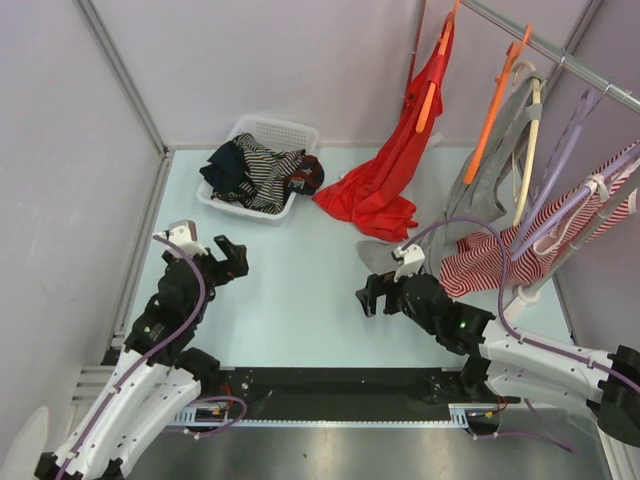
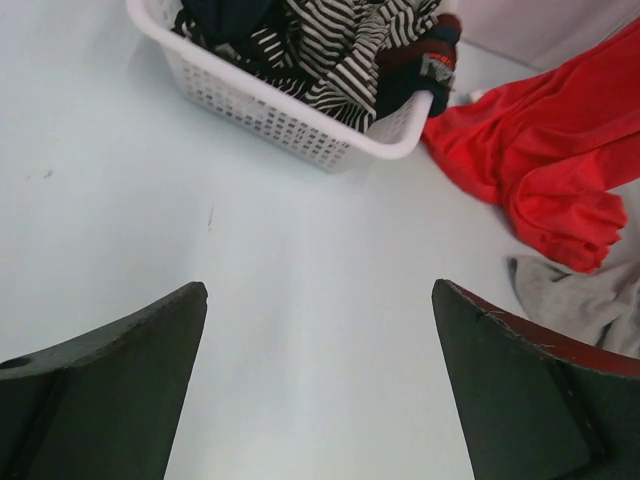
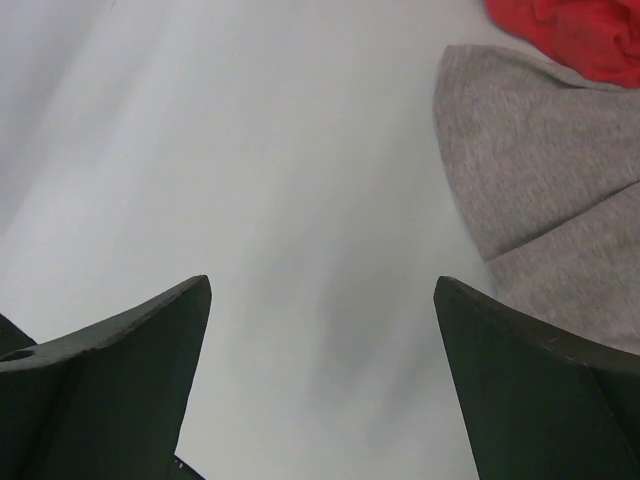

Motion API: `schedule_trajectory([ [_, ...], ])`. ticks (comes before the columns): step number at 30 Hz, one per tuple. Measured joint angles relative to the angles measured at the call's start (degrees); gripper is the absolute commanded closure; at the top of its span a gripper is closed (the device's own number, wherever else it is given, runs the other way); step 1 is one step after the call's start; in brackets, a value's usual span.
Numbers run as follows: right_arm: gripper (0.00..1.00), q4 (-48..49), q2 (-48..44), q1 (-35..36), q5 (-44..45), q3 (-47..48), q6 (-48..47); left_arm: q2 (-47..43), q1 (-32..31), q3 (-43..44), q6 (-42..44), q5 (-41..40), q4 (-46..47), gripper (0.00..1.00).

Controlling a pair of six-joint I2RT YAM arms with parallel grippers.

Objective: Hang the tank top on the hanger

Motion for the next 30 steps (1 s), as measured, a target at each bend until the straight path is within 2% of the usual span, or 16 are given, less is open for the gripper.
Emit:
schedule_trajectory([
  [10,0.0,0.5,-0.7,0.0,0.7,0.0,-0.7,4.5,0.0,1.2,0.7,-1.3,-3.0,0.01],
  [18,0.0,0.5,-1.0,-0.1,1.4,0.0,-0.9,6.9,0.0,1.7,5.2,-3.0,4.5,0.0],
  [24,0.0,0.3,-2.4,-0.2,1.6,-0.3,-0.8,21.2,0.0,8.1,9.8,-3.9,11.1,0.01],
  [30,0.0,0.2,-4.0,-0.2,1.6,-1.2,-0.6,42.9,0.6,22.6,14.7,-3.3,14.0,0.02],
])
